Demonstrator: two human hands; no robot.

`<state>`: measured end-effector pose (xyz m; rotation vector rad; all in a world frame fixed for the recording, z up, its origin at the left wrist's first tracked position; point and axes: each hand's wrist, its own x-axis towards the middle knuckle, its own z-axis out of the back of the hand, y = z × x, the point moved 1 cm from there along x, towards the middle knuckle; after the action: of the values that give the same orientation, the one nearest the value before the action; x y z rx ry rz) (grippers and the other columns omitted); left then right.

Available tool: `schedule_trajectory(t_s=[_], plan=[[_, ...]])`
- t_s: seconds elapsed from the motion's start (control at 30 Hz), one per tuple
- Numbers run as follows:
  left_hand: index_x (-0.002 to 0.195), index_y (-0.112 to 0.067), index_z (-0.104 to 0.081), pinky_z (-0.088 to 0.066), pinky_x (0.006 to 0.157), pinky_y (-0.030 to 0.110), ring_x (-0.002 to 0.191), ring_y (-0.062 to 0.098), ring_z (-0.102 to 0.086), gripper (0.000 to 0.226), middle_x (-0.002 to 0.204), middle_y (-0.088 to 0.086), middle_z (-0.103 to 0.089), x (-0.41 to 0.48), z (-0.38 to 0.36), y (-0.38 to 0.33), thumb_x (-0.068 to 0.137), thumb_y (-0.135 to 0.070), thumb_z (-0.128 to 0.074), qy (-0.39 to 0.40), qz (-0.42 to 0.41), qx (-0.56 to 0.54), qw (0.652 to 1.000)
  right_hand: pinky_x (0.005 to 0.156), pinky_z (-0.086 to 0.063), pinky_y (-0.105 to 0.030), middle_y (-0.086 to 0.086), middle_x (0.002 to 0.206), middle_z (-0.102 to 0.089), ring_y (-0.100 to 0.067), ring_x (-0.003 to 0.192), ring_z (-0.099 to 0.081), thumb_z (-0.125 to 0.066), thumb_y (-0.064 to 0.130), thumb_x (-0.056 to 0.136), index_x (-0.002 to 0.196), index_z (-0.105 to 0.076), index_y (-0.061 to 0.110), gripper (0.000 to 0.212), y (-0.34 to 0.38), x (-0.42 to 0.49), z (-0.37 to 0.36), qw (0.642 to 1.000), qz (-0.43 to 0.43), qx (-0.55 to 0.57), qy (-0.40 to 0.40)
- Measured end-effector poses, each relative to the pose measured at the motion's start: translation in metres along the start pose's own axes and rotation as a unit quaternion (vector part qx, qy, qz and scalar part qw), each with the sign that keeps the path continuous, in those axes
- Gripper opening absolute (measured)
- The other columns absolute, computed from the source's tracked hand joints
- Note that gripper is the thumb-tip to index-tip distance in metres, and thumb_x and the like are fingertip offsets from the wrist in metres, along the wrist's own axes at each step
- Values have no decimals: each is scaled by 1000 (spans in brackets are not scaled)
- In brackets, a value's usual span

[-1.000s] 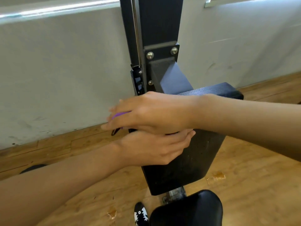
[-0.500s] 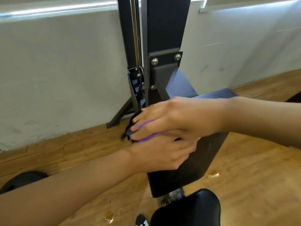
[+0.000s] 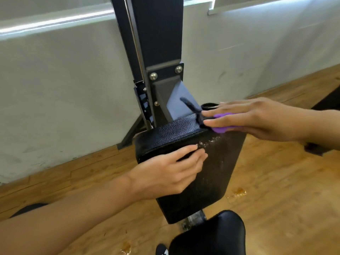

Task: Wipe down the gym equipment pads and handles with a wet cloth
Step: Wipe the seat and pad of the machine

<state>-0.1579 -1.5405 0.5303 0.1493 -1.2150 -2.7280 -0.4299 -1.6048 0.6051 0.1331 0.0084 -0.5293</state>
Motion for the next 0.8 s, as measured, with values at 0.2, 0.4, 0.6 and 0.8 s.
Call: schedule_trajectory(t_s=[0.2, 0.4, 0.6, 0.8], plan=[[147, 3, -48, -22, 123, 59, 145, 42, -42, 51, 156, 28, -44, 3, -5, -6, 100, -13, -53, 22, 20, 17, 999, 105, -52, -39, -1, 153, -50, -15, 138, -50, -42, 25, 107, 154, -43, 24, 47, 30, 50, -11, 995, 70, 2, -67], [148, 1, -50, -22, 125, 57, 147, 41, -40, 50, 158, 27, -42, 3, -4, -7, 102, -18, -56, 24, 23, 28, 999, 99, -53, -38, -3, 145, -55, -18, 127, -57, -43, 25, 108, 154, -44, 24, 46, 16, 44, -12, 991, 102, -4, -86], [145, 0, -55, -25, 125, 56, 144, 38, -45, 43, 154, 24, -48, 6, -7, -8, 105, -16, -55, -10, 22, 20, 999, 105, -49, -33, -1, 148, -55, -18, 131, -57, -43, 28, 109, 152, -47, 24, 44, -9, 18, -4, 993, 55, 32, -104], [151, 3, -46, -18, 124, 64, 148, 45, -37, 55, 160, 31, -36, 1, -6, -7, 101, -19, -51, 23, -11, 40, 999, 92, -48, -23, -5, 137, -61, -18, 118, -62, -43, 23, 106, 147, -53, 18, 43, 33, 69, -13, 985, 133, 23, -109]])
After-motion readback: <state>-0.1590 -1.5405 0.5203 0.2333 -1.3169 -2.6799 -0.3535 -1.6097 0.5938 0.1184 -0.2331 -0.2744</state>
